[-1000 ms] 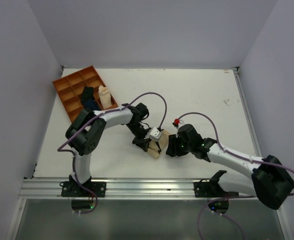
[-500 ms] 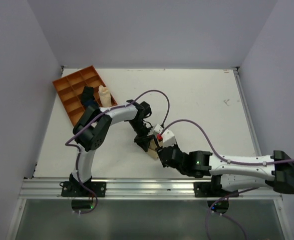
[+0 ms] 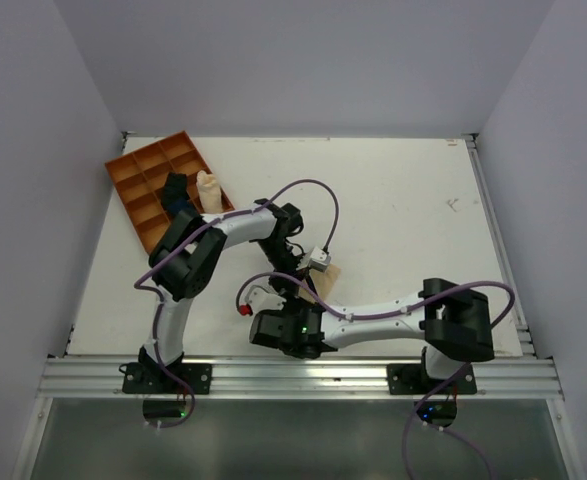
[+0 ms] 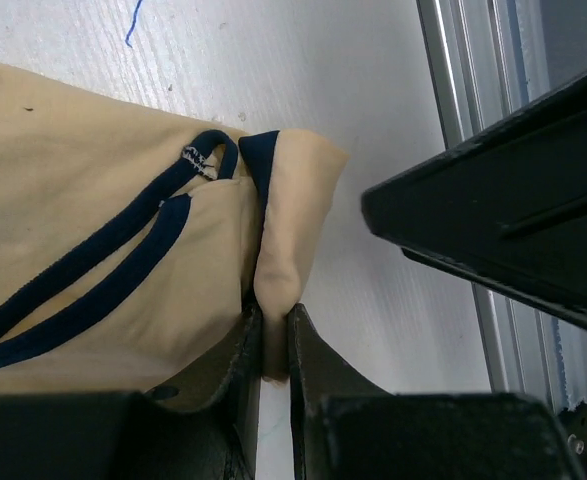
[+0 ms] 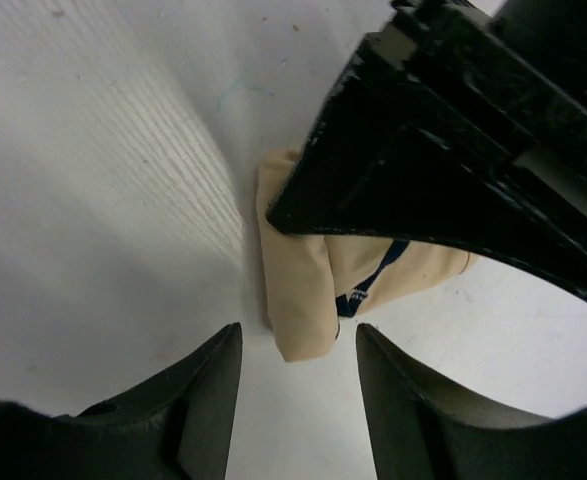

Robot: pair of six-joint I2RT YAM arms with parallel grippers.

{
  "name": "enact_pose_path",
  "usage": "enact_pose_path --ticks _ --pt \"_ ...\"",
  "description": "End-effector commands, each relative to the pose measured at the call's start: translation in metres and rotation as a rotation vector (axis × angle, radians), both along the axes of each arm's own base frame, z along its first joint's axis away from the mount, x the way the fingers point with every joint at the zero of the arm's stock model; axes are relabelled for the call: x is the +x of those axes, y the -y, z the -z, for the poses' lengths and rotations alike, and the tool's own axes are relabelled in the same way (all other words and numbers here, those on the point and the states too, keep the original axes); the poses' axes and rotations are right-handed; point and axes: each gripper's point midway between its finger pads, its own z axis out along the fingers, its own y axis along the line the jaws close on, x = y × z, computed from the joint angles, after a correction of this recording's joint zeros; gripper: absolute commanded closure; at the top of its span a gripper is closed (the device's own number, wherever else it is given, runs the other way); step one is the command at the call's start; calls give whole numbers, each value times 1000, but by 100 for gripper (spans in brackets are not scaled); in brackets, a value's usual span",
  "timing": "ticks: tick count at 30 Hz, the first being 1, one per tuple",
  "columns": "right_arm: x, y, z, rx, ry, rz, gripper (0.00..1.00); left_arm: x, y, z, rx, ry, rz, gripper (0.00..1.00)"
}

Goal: Roll the underwear

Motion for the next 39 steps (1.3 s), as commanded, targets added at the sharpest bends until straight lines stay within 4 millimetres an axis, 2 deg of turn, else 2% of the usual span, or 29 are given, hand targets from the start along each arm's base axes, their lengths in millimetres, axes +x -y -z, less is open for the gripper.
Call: enact_pose_path --ticks 1,12,20,25,26,29,33,35,36,39 --pt "8 -2 1 -119 41 -58 47 -2 -4 8 45 -18 0 83" --pt "32 3 22 -178 31 -52 50 -5 -6 15 69 -33 -6 82" --pt "20 -8 45 -83 -119 -112 62 -9 -8 19 65 -46 -5 80" --pt "26 -4 54 -76 -185 -78 65 -8 -8 17 55 -47 -8 79" --pt "23 -5 58 -56 -225 -79 70 -8 -8 17 52 -41 -7 79" --pt "23 -5 58 1 -249 -56 75 -3 -8 10 34 -21 -20 78" --pt "14 -3 67 63 -337 -41 76 9 -6 -6 -21 24 -58 72" --pt "13 -3 71 68 -352 -31 77 8 -4 -15 -59 31 -56 70" --pt "12 -1 73 67 -358 -27 77 5 -6 -15 -57 21 -62 67" --pt "11 4 79 81 -382 -12 78 8 -9 -19 -81 31 -83 67"
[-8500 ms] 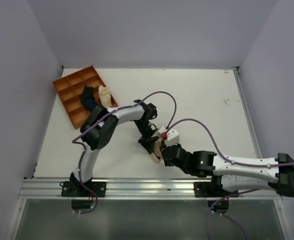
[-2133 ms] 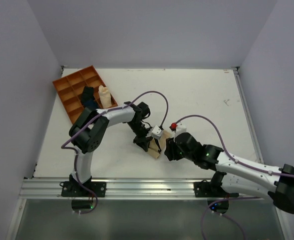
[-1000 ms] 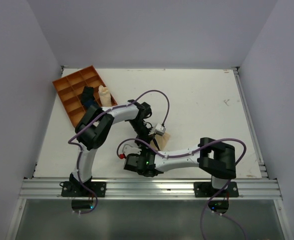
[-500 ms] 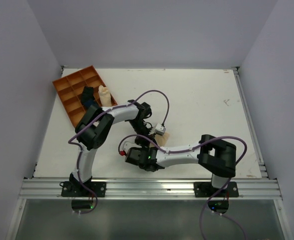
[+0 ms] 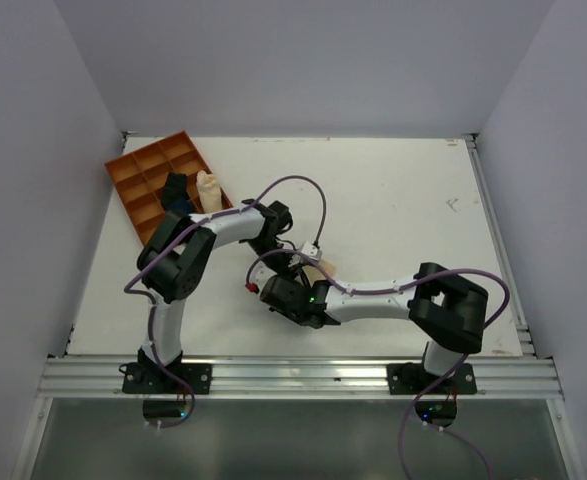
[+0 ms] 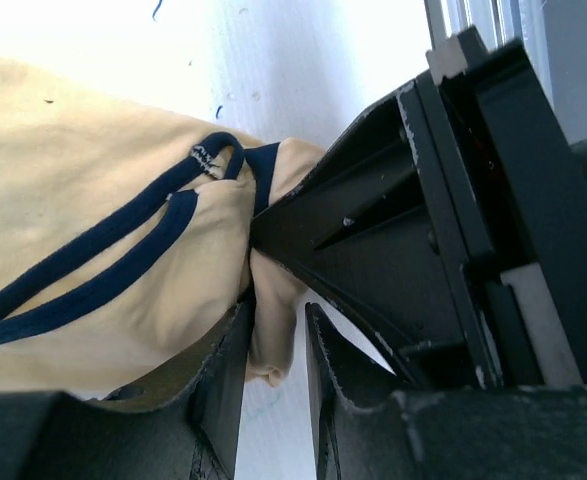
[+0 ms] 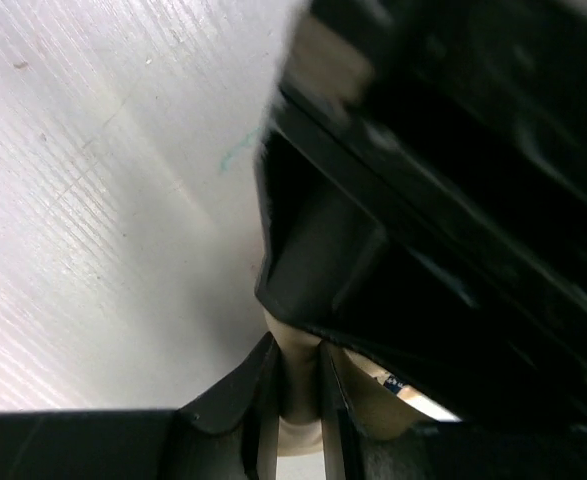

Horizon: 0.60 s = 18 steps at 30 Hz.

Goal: Roll the underwear

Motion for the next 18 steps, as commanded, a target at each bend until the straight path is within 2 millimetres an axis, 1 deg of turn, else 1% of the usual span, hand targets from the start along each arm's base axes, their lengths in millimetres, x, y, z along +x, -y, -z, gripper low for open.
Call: enact_pose_path --ticks 1,4,8,11,14,17,18 --pt "-20 7 30 29 -145 24 78 2 -3 -13 -42 31 -22 67" --pt "-20 12 31 35 -157 42 79 8 -6 -17 -33 71 -58 67" --pt "-25 7 29 71 -185 29 79 21 -4 -27 -53 111 -109 65" --pt "-25 7 31 70 -187 30 79 19 3 -36 -110 96 -99 63" --pt "-27 7 33 68 -202 26 80 20 2 -34 -100 102 -106 64" --pt "-29 8 36 79 -217 32 80 29 -5 -34 -66 126 -158 64" --pt "-29 8 37 83 -223 37 80 35 -10 -34 -65 128 -195 64"
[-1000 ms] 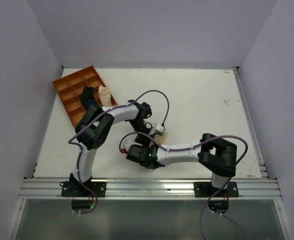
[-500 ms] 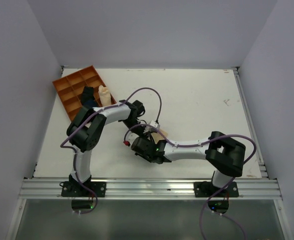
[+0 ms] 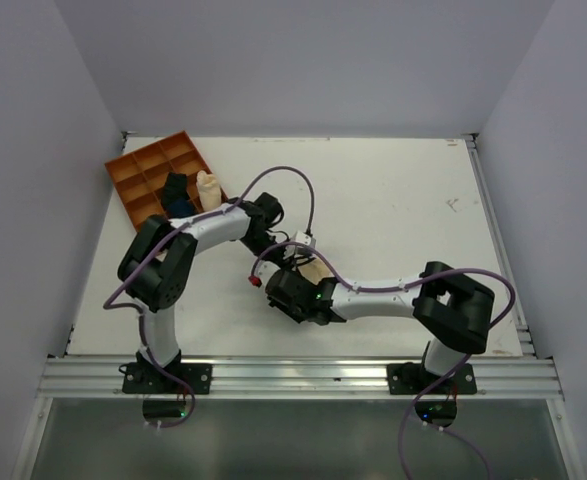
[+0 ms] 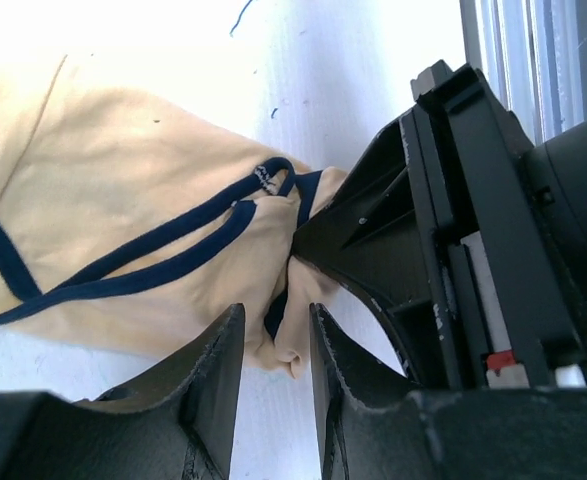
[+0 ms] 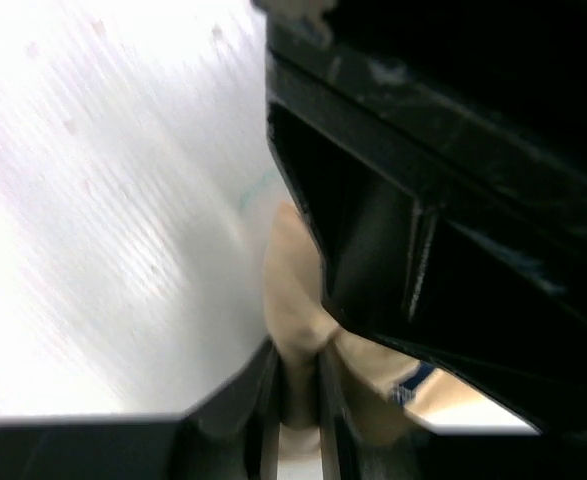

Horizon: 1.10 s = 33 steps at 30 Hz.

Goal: Roll the underwear

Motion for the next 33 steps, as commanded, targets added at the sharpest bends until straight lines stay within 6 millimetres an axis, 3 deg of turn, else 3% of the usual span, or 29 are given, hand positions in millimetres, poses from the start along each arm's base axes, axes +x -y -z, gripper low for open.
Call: enact_pose_path --ticks 1,5,6,11,14,16,17,19,20,21,23,25,26,29,30,31,33 --pt "-31 20 35 -40 -174 11 80 18 -6 -17 -35 43 -96 65" --pt "-36 15 35 16 -215 21 81 52 -23 -39 -76 147 -270 65" --pt "-37 14 35 28 -224 23 81 70 -27 -47 -94 185 -354 65" --pt "-42 10 34 77 -263 24 81 103 -55 -84 -119 374 -579 64" --pt "-44 11 35 89 -282 31 81 116 -66 -120 -171 503 -695 62" --pt "-43 11 35 101 -292 37 81 128 -76 -160 -221 647 -775 63" --pt "-42 11 36 112 -287 42 81 125 -78 -171 -250 673 -794 63" --pt "-44 9 33 149 -326 36 81 121 -84 -224 -382 810 -847 63" --pt "-44 9 34 160 -337 39 81 116 -85 -238 -429 832 -855 64" --pt "-41 8 31 184 -356 45 81 99 -77 -271 -585 883 -812 64" --pt "-39 8 30 201 -375 51 81 72 -64 -292 -726 859 -716 61" --pt "-37 7 27 227 -413 56 81 48 -55 -304 -814 857 -605 58" --pt "-35 6 27 236 -428 60 81 47 -55 -307 -831 798 -651 47" --pt "-29 7 28 247 -478 83 81 73 -63 -316 -778 704 -838 45" --pt "-29 7 30 243 -490 85 81 79 -64 -301 -708 611 -900 47" --pt "-32 7 30 243 -516 77 81 97 -65 -304 -675 576 -974 53" --pt "-29 5 31 254 -542 82 81 108 -60 -270 -543 413 -1037 54"
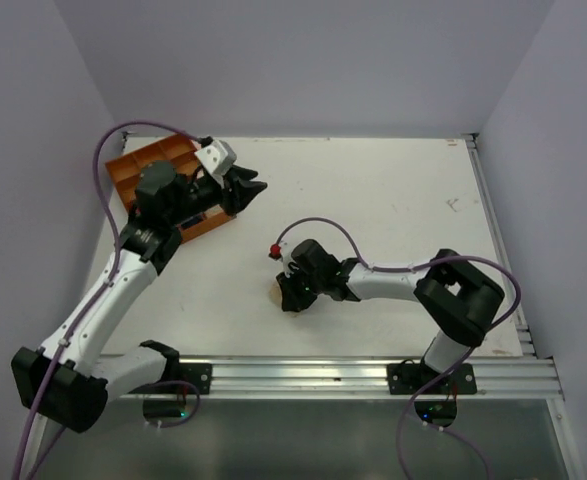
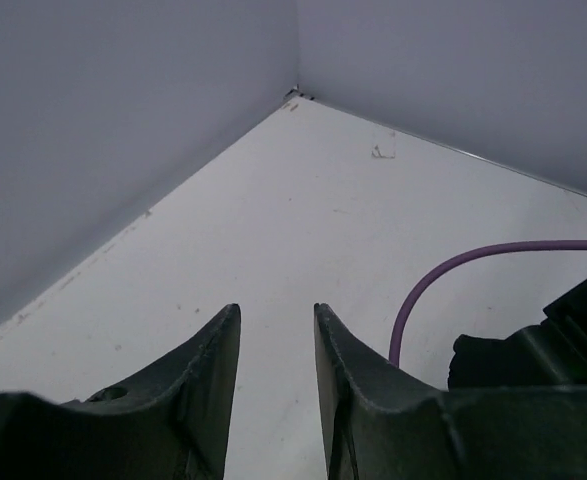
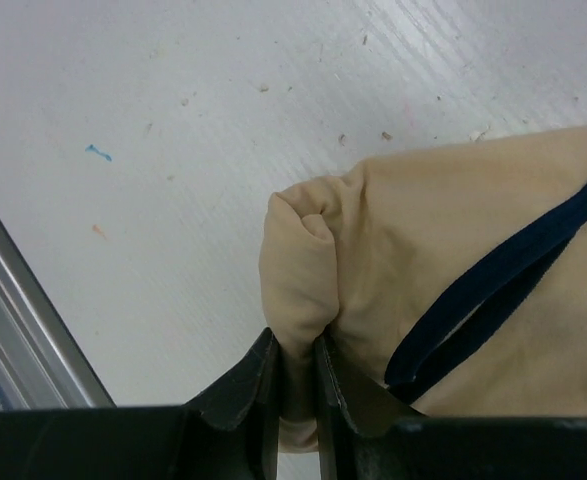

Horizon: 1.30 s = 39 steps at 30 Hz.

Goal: Roll the underwear

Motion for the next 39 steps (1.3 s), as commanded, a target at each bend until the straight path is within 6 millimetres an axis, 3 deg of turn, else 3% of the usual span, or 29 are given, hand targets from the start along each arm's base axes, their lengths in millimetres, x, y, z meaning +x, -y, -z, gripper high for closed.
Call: enact_pose_path --ticks 1,3,4,6,8,12,14,17,21,22,23,25,26,29,30,31,32,39 --pt "-26 23 33 -99 -176 -23 81 16 12 27 -12 -298 -4 63" --pt "-27 22 32 -67 -234 -25 82 10 22 52 107 -327 132 72" --pt "-26 22 32 -60 -247 -25 82 -2 32 66 87 -373 223 69" --pt "-27 22 31 -27 -285 -28 82 -7 41 79 83 -413 305 68" --pt "-20 27 32 -9 -306 -4 82 -2 38 102 102 -448 256 76" --pt "-20 32 35 31 -387 6 82 15 9 130 169 -449 12 87" --pt "-19 34 38 37 -402 14 82 26 -7 136 178 -431 -110 78" --pt "-16 37 43 35 -441 34 81 19 -9 146 164 -505 -127 72" --pt "-16 34 46 48 -477 28 81 -10 -11 187 202 -704 -173 70" --pt "-15 32 45 55 -481 25 81 -19 -15 210 247 -722 -220 62" --pt "-16 29 43 74 -497 16 81 -35 -1 219 280 -710 -191 59" --pt "-16 25 44 90 -516 18 81 -52 6 236 295 -717 -169 56" --pt "-17 25 44 94 -528 14 81 -61 4 254 293 -747 -173 56" --pt "-19 26 50 97 -561 21 82 -65 4 268 230 -753 -185 56" --pt "-22 26 52 100 -585 22 82 -64 8 261 187 -721 -168 55" --pt "-23 28 54 97 -602 29 82 -65 11 261 169 -710 -169 42" --pt "-19 26 54 114 -594 26 82 -65 10 263 149 -710 -187 39" --pt "-21 28 60 129 -609 26 82 -70 12 281 142 -701 -178 41"
